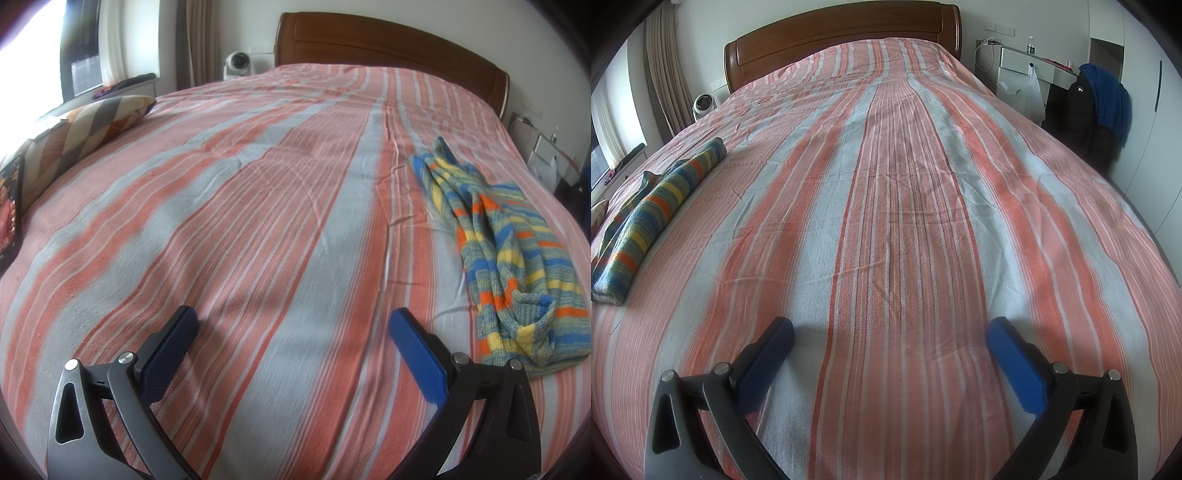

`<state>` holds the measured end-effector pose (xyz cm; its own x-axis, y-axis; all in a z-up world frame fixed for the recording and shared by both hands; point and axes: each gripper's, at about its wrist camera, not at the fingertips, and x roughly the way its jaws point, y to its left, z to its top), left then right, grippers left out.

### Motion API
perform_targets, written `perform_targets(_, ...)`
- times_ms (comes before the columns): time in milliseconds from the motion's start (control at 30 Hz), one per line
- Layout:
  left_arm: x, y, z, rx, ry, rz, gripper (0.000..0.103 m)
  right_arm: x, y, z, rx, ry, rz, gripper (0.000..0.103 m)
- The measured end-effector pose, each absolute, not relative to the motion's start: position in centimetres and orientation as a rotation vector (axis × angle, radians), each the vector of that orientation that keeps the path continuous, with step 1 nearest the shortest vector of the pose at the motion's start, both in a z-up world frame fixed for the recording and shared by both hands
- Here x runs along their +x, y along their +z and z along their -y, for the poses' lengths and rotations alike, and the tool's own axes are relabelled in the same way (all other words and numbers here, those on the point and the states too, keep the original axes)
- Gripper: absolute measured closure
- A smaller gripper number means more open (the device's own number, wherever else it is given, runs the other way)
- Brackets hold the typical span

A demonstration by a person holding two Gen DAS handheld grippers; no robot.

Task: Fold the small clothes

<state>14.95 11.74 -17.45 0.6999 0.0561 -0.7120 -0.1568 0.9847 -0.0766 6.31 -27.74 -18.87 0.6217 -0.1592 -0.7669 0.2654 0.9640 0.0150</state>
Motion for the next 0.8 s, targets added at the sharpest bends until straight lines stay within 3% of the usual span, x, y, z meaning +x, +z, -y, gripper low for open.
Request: perform_targets(800, 15.08, -17.51, -11.87, -0.116, 0.131, -0.793, 0.0, 6.29, -18.85, 27.75, 0.131, -0.245, -0.867, 0.0)
